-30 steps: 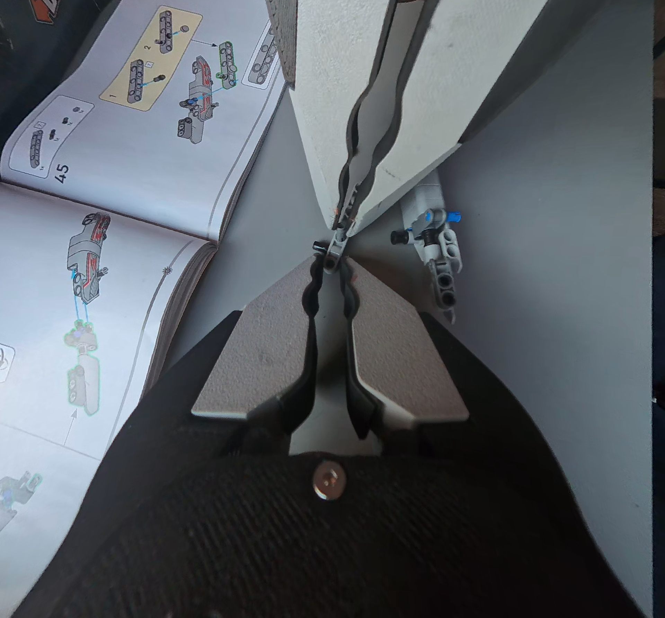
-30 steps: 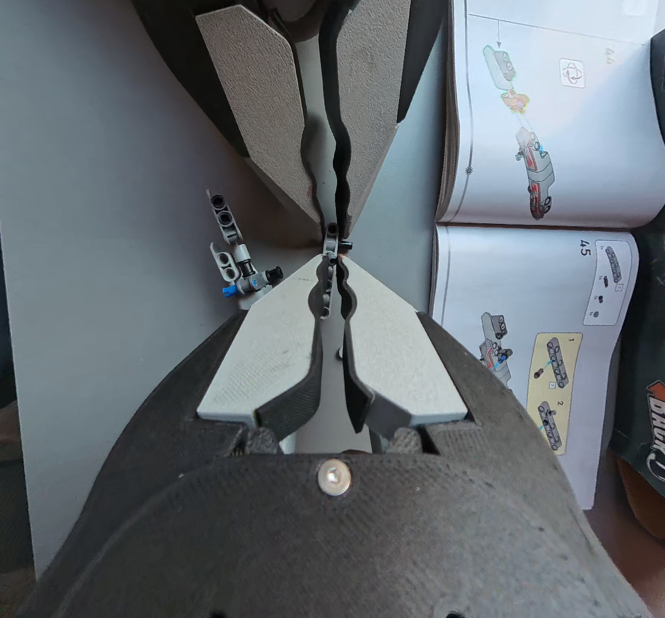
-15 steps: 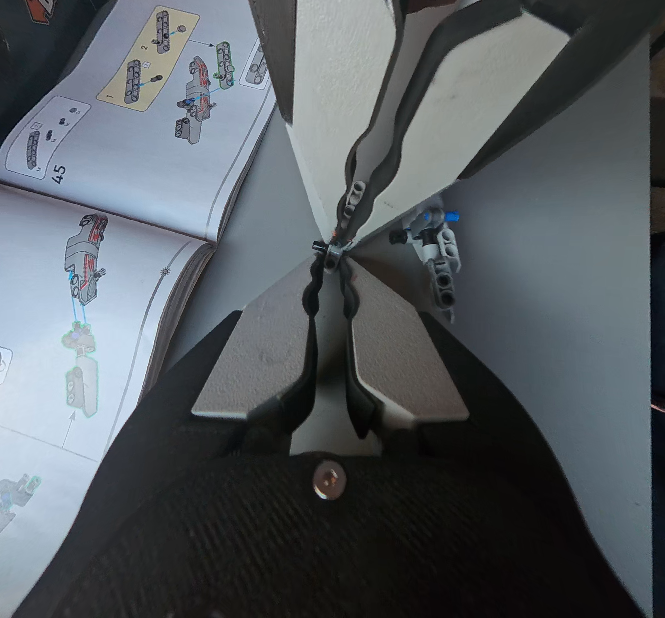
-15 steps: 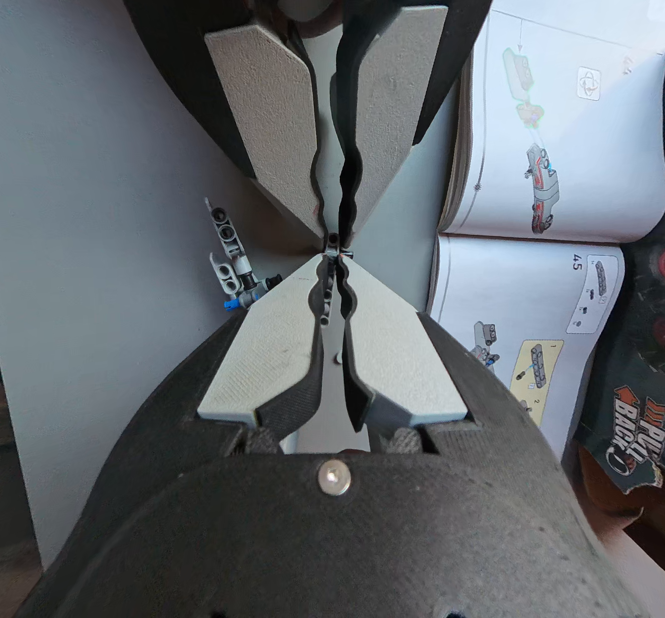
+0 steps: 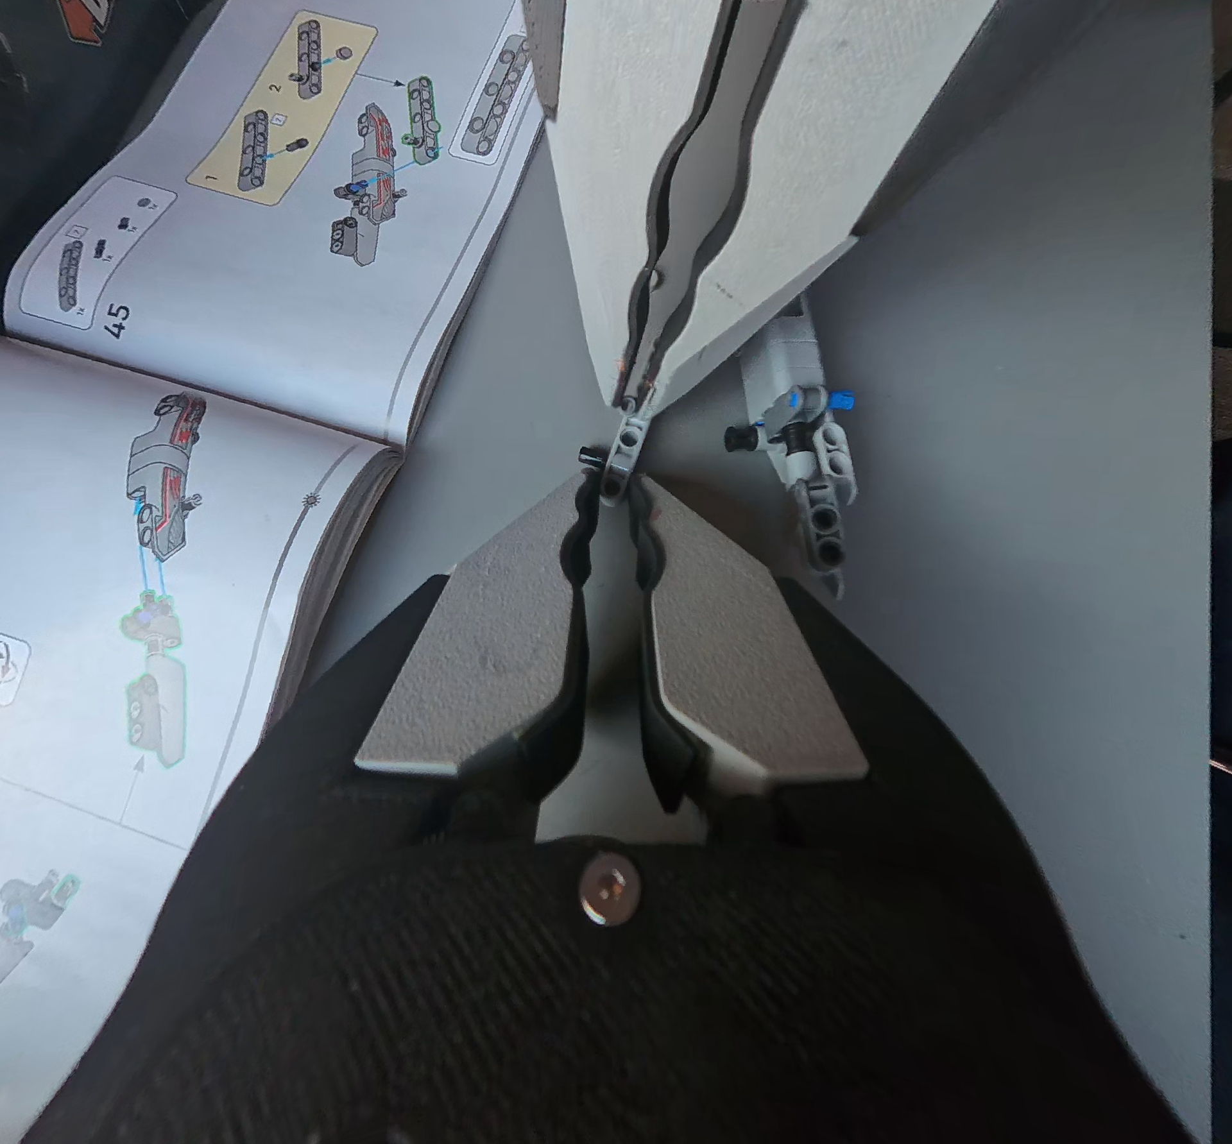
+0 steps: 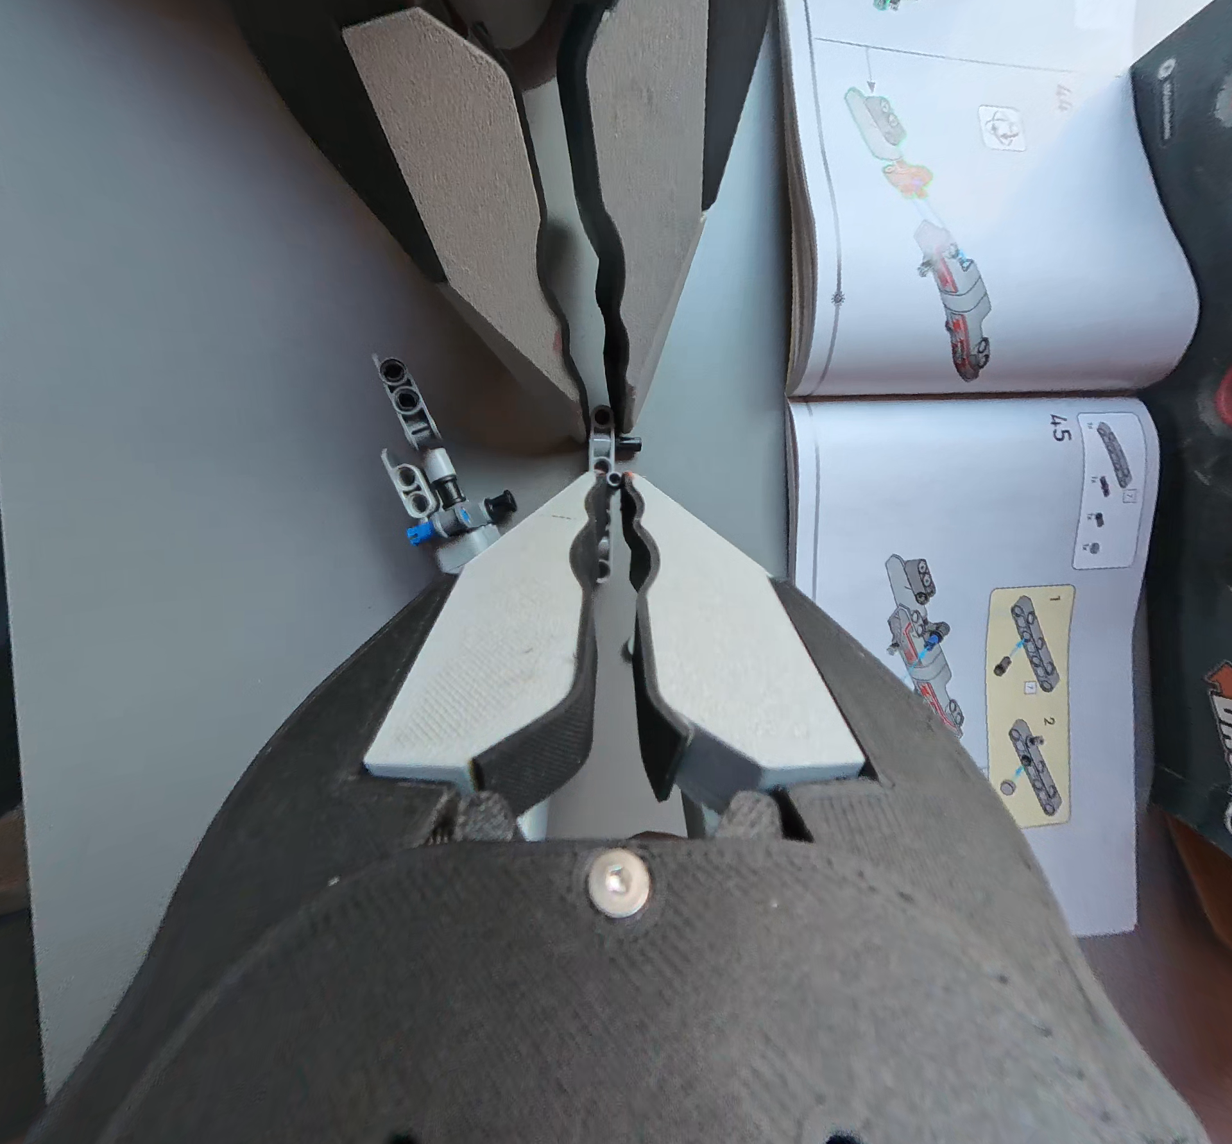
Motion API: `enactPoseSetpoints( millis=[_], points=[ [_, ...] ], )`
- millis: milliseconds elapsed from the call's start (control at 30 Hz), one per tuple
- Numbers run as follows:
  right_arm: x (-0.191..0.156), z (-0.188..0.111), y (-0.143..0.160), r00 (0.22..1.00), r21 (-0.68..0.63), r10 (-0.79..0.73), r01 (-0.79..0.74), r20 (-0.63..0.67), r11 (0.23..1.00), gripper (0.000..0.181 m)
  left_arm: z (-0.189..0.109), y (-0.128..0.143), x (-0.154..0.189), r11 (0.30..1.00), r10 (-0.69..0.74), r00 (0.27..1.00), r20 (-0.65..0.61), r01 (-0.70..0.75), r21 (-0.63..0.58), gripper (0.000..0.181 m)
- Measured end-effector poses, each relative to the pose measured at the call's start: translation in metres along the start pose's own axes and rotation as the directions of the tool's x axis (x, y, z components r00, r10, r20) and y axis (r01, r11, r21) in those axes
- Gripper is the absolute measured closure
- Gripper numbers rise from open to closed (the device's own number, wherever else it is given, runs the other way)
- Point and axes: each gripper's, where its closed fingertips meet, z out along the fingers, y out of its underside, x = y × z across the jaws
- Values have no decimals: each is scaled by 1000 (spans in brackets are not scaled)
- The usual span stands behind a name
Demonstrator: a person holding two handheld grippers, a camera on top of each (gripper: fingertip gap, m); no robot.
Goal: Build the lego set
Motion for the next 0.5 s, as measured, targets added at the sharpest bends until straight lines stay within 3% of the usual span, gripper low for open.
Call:
enactPoseSetpoints(
  millis=[233,367,500],
  points=[
    [1,-6,-12,994,173,99,-107,50,979,180,-2,1,-4,1000,-22,1000,9,22,2,173],
    [4,-17,-21,976,314,182,-211,118,926,181,-2,1,-4,1000,-16,1000,20,16,2,164],
    [8,-18,-16,970,333,212,-239,114,912,181,-2,1,-3,1000,-1,1000,28,1,-2,162]
  ],
)
